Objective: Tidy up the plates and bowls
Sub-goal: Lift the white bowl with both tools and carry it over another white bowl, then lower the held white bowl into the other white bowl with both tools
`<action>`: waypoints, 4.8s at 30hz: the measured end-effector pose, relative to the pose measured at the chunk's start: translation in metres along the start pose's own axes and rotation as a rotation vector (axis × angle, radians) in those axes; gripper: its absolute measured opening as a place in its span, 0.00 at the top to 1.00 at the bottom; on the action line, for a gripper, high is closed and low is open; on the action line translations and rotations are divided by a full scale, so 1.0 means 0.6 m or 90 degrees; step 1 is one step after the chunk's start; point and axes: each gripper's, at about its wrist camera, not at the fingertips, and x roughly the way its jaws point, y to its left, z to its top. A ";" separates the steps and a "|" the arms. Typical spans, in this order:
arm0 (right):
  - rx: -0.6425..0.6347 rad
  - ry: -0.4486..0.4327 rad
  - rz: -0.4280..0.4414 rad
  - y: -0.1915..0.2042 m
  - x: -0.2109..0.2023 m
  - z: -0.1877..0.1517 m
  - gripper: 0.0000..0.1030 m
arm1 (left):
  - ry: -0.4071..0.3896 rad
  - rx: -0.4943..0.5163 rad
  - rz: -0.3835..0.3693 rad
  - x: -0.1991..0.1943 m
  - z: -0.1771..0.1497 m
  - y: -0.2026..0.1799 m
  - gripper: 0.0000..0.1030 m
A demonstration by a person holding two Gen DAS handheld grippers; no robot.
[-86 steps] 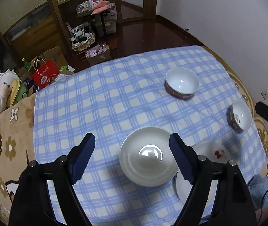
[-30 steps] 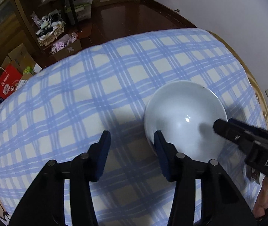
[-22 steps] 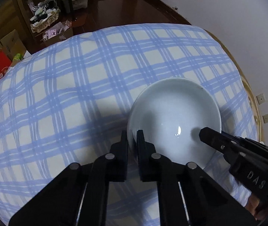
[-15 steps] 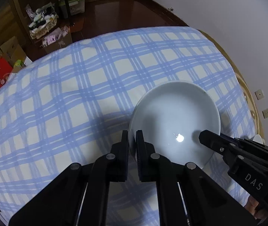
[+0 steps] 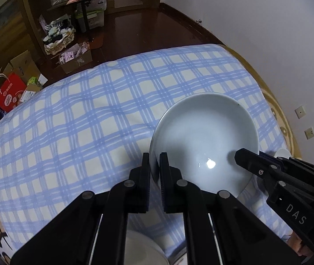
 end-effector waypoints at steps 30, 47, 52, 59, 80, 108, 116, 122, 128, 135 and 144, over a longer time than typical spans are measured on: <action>-0.072 -0.011 0.015 0.156 -0.108 -0.144 0.90 | -0.037 -0.053 0.029 -0.177 -0.170 0.084 0.92; -0.099 0.025 0.017 0.195 -0.069 -0.218 0.91 | -0.004 -0.082 0.031 -0.159 -0.257 0.132 0.92; -0.110 0.030 0.009 0.198 -0.057 -0.228 0.91 | -0.002 -0.086 0.030 -0.153 -0.263 0.138 0.92; -0.114 0.041 0.004 0.199 -0.039 -0.231 0.91 | 0.009 -0.095 0.027 -0.138 -0.266 0.149 0.92; -0.141 0.094 -0.021 0.191 0.034 -0.244 0.91 | 0.069 -0.106 0.014 -0.059 -0.283 0.164 0.92; -0.150 0.068 -0.034 0.185 0.058 -0.247 0.92 | 0.063 -0.107 0.012 -0.025 -0.289 0.167 0.90; -0.151 0.066 -0.038 0.186 0.057 -0.248 0.92 | 0.070 -0.115 0.017 -0.026 -0.291 0.168 0.90; -0.144 0.072 -0.032 0.185 0.056 -0.249 0.92 | 0.079 -0.108 0.006 -0.028 -0.291 0.168 0.90; -0.131 0.071 -0.022 0.180 0.054 -0.249 0.93 | 0.089 -0.106 0.000 -0.028 -0.288 0.163 0.86; -0.128 0.063 -0.018 0.178 0.049 -0.247 0.92 | 0.096 -0.091 0.001 -0.026 -0.283 0.159 0.85; -0.131 0.069 -0.011 0.179 0.036 -0.249 0.91 | 0.097 -0.099 -0.005 -0.034 -0.284 0.159 0.85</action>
